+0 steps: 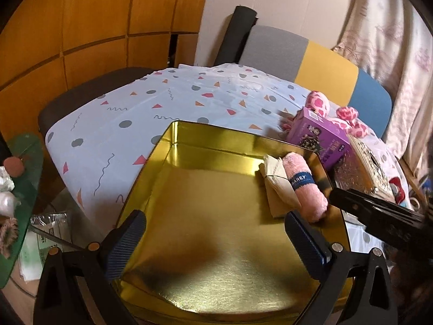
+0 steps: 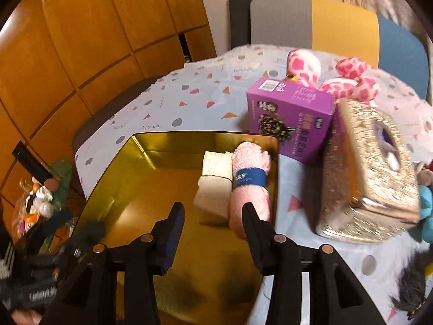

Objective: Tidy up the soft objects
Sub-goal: 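Carry the beige cloth into the gold tray beside the pink towel, open right tool, then grasp the blue elephant plush with the left tool while the right grasps the yellow sponge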

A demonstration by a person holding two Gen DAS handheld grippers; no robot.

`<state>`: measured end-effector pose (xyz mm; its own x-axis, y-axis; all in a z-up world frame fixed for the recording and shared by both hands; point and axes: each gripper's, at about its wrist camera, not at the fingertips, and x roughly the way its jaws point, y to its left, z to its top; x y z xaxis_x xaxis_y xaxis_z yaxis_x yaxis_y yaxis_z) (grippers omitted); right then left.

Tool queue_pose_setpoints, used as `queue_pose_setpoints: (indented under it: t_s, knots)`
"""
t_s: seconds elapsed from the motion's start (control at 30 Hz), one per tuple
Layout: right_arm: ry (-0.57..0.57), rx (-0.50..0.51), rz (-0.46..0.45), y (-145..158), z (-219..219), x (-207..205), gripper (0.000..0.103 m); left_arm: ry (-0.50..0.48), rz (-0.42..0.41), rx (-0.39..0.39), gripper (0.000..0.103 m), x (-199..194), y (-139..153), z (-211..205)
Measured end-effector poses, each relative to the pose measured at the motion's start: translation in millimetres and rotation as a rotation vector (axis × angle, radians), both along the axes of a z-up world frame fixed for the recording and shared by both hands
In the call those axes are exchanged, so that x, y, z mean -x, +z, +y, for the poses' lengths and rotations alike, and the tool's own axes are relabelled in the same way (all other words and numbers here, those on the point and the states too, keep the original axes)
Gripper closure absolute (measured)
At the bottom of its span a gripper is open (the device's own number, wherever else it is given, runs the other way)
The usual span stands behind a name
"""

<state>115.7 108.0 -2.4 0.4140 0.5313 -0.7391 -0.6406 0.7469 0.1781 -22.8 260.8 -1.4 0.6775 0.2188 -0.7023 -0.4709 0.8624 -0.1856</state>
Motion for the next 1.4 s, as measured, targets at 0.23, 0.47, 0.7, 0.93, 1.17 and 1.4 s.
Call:
queue_pose_setpoints:
  t_s: [0.23,0.47,0.7,0.93,1.17,1.4]
  knots:
    - [-0.075,-0.031,-0.041,14.3,-61.5,14.0,0.059,-0.074,-0.028,-0.032,0.000,-1.1,7.6,-19.9]
    - [-0.260,-0.007,-0.080,26.0,-155.4,1.0,0.059,-0.182,-0.087,-0.061,0.000,-9.8,24.3,-44.6]
    - [-0.555,0.012,-0.097,30.8,-265.2,-31.3,0.059,-0.357,-0.065,-0.110,0.000,-30.1,39.4,-91.6]
    - [-0.845,-0.027,-0.121,20.2,-356.5,-52.7,0.059,-0.511,-0.054,-0.177,0.000,-52.0,52.6,-148.8]
    - [-0.962,-0.197,-0.061,12.4,-401.4,-50.8,0.058,-0.763,-0.068,-0.301,0.002,-97.0,76.3,-227.6]
    - [-0.947,-0.276,-0.010,7.4,-410.1,-50.4,0.058,-0.960,-0.005,-0.349,0.003,-157.8,72.1,-298.9]
